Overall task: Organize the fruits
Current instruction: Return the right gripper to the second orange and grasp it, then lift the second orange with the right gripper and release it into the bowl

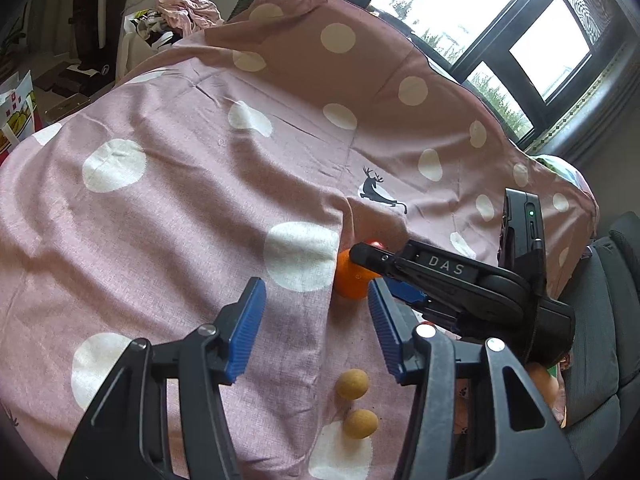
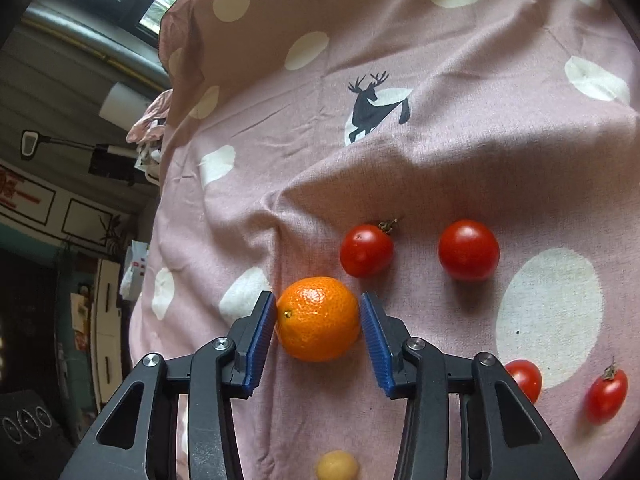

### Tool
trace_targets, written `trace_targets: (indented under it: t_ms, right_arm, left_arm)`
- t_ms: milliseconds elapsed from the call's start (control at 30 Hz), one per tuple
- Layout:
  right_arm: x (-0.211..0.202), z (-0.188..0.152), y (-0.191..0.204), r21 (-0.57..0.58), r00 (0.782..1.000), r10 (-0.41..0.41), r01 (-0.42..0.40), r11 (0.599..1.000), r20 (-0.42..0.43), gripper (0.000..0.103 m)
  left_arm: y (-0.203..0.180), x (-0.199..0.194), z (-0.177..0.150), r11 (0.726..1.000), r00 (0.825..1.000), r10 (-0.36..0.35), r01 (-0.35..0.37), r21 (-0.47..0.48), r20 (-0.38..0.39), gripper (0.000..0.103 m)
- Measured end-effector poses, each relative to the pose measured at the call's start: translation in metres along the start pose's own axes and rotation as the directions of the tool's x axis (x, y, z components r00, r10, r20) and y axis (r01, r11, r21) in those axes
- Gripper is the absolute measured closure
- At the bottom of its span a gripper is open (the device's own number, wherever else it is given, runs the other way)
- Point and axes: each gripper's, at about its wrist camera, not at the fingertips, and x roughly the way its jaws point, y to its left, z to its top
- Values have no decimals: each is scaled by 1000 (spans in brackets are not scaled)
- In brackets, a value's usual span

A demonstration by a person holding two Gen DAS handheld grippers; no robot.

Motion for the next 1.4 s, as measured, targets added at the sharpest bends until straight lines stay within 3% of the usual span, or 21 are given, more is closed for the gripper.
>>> trace_targets:
  t_ms: [167, 200, 233, 400, 500, 567, 633, 667, 767, 833, 967, 1133, 1267, 1400]
  right_arm:
    - [-17, -10, -4, 12, 1000, 23, -23, 1000, 17, 64]
    - [-25, -13, -6, 10, 999, 35, -35, 999, 20, 71]
    - [-35, -17, -8, 3, 999, 43, -43, 999, 30, 102]
    - [-60, -26, -14, -36, 1000, 20, -20, 999, 23, 101]
    - [-66, -21, -20, -2, 998, 26, -26, 1000, 49, 99]
    - [-63, -15, -16, -3, 996, 63, -63, 998, 62, 90]
    - [-55, -10, -11, 4, 993, 94, -95, 995, 65, 54]
    - [-48, -8, -9, 9, 993, 101, -101, 995, 66, 49]
    - [-25, -3, 0, 1, 996, 67, -67, 998, 57, 48]
    - [-22, 2, 6, -31, 994, 5, -1, 1000, 108, 48]
    - [-2, 7, -4, 8, 991, -113, 113, 994, 71, 48]
    - [2, 4, -17, 50, 999, 3, -4, 999, 34, 56]
    - [-6, -6, -13, 26, 999, -9, 8, 1000, 36, 58]
    - [-38, -19, -22, 31, 997, 56, -58, 998, 57, 58]
  left_arm:
    - [-6, 0, -2, 1000, 1000, -17, 17, 16, -8, 51]
    - [-7, 0, -3, 1000, 1000, -21, 21, 20, -11, 51]
    - [-9, 1, -3, 999, 1000, -26, 26, 26, -15, 51]
    - [-17, 7, -9, 998, 999, -20, 22, 54, -35, 51]
    - [-16, 5, -8, 998, 1000, -8, 10, 55, -24, 51]
    - [-11, 4, -6, 999, 1000, -6, 7, 40, -21, 51]
    - [-5, 4, -4, 1000, 1000, 2, -2, 26, -23, 51]
    - [-3, 3, -4, 1000, 1000, 10, -9, 22, -23, 51]
    - [0, 2, -2, 1000, 1000, 23, -22, 21, -19, 51]
    - [0, 1, -2, 1000, 1000, 17, -17, 21, -21, 51]
    - [-4, 3, -3, 999, 999, 8, -7, 32, -32, 51]
    - [-11, 8, -7, 998, 998, -2, 5, 66, -58, 51]
    - [-21, 22, -15, 995, 992, -21, 33, 93, -127, 51]
    - [-43, 29, -28, 982, 984, -58, 86, 166, -168, 49]
